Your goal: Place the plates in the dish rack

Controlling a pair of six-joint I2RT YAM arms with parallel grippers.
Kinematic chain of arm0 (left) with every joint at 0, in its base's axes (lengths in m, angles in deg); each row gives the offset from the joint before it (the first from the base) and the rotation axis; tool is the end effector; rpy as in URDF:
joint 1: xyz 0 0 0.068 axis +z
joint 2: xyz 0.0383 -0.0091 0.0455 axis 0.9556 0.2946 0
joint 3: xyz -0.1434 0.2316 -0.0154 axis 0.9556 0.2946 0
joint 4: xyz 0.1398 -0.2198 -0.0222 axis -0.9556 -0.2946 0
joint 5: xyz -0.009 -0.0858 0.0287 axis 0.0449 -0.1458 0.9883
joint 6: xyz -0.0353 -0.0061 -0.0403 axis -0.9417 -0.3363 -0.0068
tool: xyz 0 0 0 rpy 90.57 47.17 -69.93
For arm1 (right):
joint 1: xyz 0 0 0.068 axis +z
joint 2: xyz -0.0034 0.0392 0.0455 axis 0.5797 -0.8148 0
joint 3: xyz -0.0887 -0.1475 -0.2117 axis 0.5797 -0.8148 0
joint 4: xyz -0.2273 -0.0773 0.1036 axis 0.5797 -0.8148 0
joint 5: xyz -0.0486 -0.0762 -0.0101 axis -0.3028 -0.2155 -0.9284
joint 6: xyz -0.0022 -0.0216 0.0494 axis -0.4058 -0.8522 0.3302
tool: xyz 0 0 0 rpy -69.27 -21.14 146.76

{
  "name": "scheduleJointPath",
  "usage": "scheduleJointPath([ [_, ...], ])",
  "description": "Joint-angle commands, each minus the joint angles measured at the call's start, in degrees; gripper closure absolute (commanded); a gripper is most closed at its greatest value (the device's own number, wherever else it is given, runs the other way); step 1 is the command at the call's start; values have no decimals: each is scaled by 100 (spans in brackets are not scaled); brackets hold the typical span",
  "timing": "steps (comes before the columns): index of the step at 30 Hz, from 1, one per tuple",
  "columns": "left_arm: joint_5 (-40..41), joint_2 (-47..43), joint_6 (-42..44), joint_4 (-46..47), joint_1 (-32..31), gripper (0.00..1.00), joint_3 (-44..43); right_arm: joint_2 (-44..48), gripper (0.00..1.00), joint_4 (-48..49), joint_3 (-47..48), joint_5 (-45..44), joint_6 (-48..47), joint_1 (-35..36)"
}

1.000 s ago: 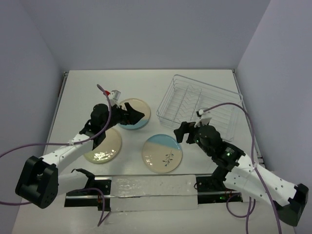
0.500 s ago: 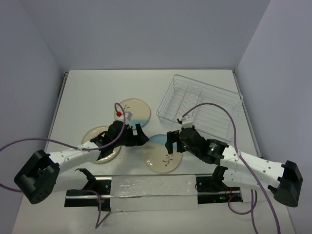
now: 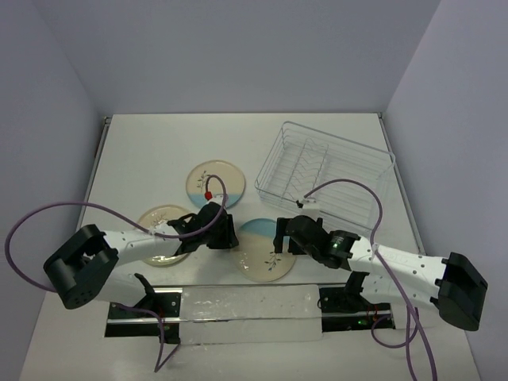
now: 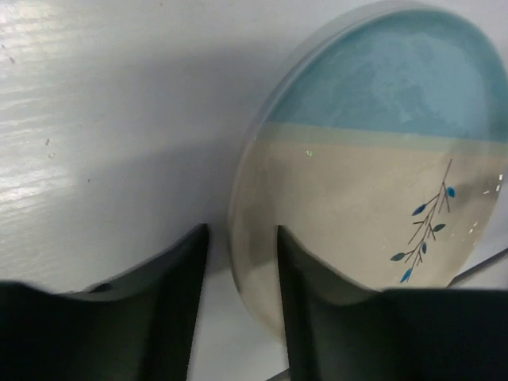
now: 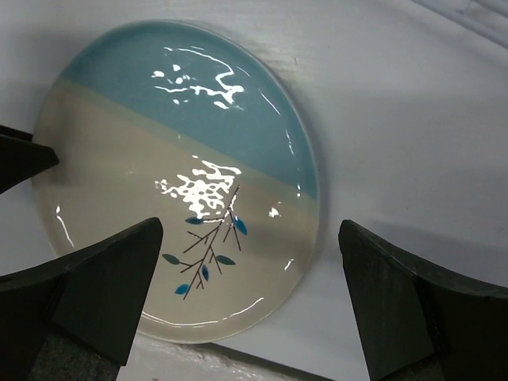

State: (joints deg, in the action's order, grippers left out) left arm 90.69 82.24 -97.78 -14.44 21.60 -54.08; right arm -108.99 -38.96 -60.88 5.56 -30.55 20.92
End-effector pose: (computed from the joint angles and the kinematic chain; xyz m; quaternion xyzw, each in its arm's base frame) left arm 0.1571 -0.1925 0.1488 0.0325 0.9428 -0.2309 0.2382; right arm 0.1127 0.1456 0.1872 -0.0088 0.9268 0.1504 0.3440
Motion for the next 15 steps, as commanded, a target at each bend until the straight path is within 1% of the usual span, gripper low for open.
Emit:
scheduleJointPath([
  [1,166,217,55,-612,-138,70,-264,-246,1,186,-137,-105,549,-46],
  [3,317,294,16,-767,-158,71,-319,-369,1,232,-195,-231,755,-54],
  [5,334,339,31,-800,-183,75,-324,-483,1,313,-260,-281,877,-63],
  [9,312,453,90,-884,-203,87,-340,-673,2,547,-347,-138,903,-75],
  [10,326,482,108,-909,-208,89,-348,-708,4,607,-382,-77,901,-90],
  [12,369,545,146,-972,-210,98,-387,-806,7,770,-474,44,885,-140],
  [13,370,570,152,-967,-216,100,-400,-856,11,914,-500,101,848,-171],
  [15,318,591,164,-918,-217,100,-379,-898,13,1236,-636,347,855,-254],
])
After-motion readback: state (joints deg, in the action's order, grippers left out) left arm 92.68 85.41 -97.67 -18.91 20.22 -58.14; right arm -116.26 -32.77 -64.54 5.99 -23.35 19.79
